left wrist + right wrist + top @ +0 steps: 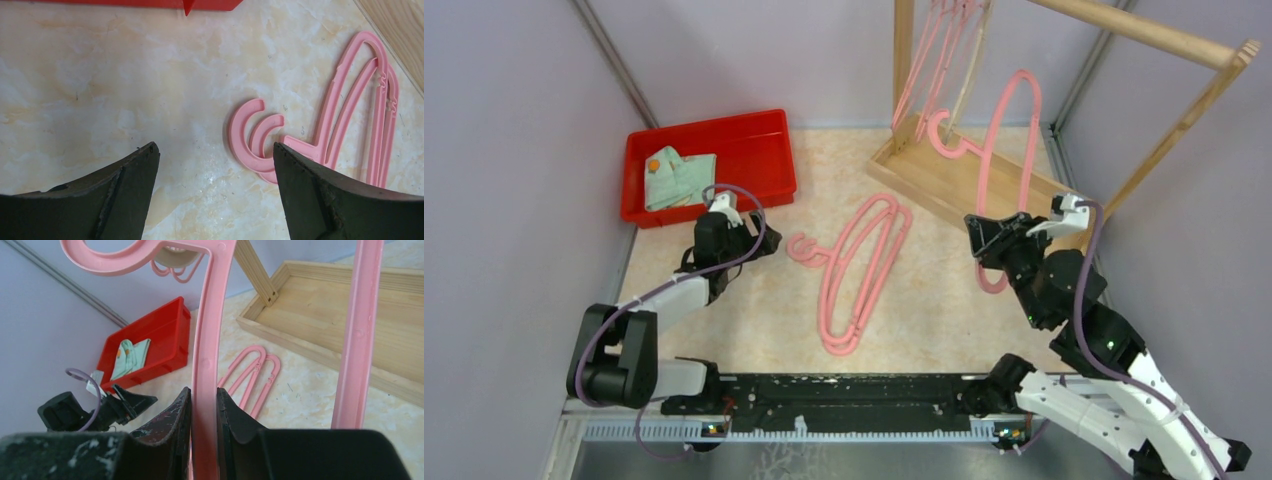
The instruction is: Organize the hangers
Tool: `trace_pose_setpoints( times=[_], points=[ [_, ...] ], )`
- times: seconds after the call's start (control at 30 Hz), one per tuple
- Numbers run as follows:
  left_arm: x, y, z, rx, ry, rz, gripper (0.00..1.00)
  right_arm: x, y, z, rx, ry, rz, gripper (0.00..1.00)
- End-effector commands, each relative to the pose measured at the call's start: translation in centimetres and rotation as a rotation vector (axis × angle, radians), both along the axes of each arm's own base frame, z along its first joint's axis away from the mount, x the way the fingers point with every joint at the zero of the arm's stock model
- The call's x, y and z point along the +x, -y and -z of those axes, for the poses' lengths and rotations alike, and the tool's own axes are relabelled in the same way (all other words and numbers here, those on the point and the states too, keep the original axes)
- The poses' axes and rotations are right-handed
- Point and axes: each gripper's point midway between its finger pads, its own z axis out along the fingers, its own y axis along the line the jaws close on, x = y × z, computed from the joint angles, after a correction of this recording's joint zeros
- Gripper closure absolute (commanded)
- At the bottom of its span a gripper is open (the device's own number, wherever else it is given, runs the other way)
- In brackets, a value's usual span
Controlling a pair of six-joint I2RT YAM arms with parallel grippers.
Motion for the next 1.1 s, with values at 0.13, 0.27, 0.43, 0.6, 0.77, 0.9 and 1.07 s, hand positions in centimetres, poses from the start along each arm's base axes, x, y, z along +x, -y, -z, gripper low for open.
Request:
trace_pose_setpoints(
  times=[0.13,0.27,0.43,0.6,0.77,0.9,1.07],
  points=[
    [0.5,0.7,-1.6,-0.026,0.044,0.022,0.11,-0.3,2.0,-7.6,0.209,0.200,0.071,1.00],
    [0.5,0.7,-2.0,-0.032,0.049,0.022,0.11,0.6,1.6,-9.4,0.262,0.247,0.098,1.00],
    [0.5,0.2,-2.1,-0.004,0.057,0.004,0.11,1.9,1.2,-11.8,0.285,0.307,0.139,1.00],
    [0.6,0.2,-2.1,-0.001,0.056,0.005,0.11,2.9,0.8,-13.8,0.295,0.340,0.163,1.00],
    [0.7,0.2,-2.2,0.000,0.061,0.008,0.11,4.0,-0.4,-13.7,0.303,0.321,0.149,1.00],
    [0.7,0.2,-1.9,0.008,0.057,0.011,0.11,5.2,-0.9,-12.4,0.350,0.287,0.126,1.00],
    [0.5,-0.1,-1.5,0.024,0.050,0.011,0.11,7.0,-0.2,-11.2,0.443,0.265,0.082,1.00]
  ],
)
